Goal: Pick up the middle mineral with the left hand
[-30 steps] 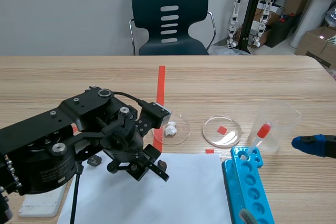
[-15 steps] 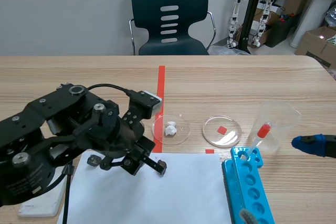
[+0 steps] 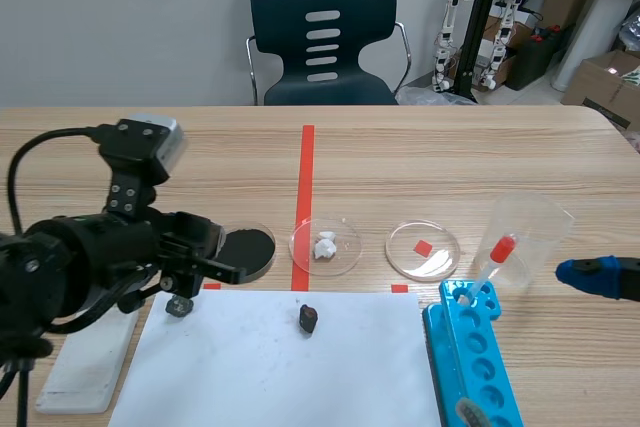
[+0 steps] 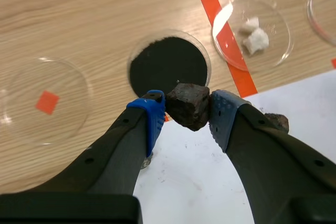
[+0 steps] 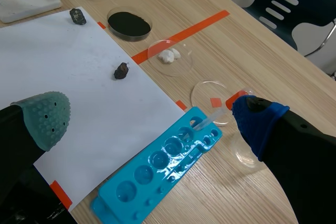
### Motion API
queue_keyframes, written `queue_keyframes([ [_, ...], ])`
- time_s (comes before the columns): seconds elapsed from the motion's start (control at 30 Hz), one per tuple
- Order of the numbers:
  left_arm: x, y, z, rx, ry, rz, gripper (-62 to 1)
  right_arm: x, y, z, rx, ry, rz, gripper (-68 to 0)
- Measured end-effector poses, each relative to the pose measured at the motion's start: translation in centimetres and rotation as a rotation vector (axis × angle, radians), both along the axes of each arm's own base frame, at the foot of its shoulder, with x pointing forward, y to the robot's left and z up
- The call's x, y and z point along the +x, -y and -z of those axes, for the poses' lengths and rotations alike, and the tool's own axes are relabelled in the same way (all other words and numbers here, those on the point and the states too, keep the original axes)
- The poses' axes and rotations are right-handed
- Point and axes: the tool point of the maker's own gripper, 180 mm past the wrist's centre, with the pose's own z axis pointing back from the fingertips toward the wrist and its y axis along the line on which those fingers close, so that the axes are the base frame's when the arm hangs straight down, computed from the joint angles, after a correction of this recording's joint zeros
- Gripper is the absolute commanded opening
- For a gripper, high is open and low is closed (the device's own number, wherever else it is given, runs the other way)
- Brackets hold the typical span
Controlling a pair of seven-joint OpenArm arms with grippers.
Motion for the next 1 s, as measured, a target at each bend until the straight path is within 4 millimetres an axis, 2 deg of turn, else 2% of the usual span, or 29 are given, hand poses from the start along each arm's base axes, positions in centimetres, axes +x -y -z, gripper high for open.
queue_keyframes([
  [0.23, -3.2, -2.1, -4.4, -0.045, 0.164, 0.018, -49.8, 0.0, 0.0, 0.0, 0.001, 0.000, 0.000, -2.0],
  [0.47, -6.4, -2.4, -8.9, -0.048, 0.278, 0.059, -49.8, 0.0, 0.0, 0.0, 0.000, 0.000, 0.000, -2.0],
  [0.57, -7.7, -2.5, -9.2, -0.027, 0.287, 0.072, -49.8, 0.0, 0.0, 0.0, 0.000, 0.000, 0.000, -2.0],
  [0.73, -9.7, -2.1, -8.3, -0.003, 0.257, 0.111, -49.8, 0.0, 0.0, 0.0, 0.000, 0.000, 0.000, -2.0],
  [1.0, -10.3, -2.2, -7.7, 0.009, 0.239, 0.092, -49.8, 0.0, 0.0, 0.0, 0.000, 0.000, 0.000, -2.0],
])
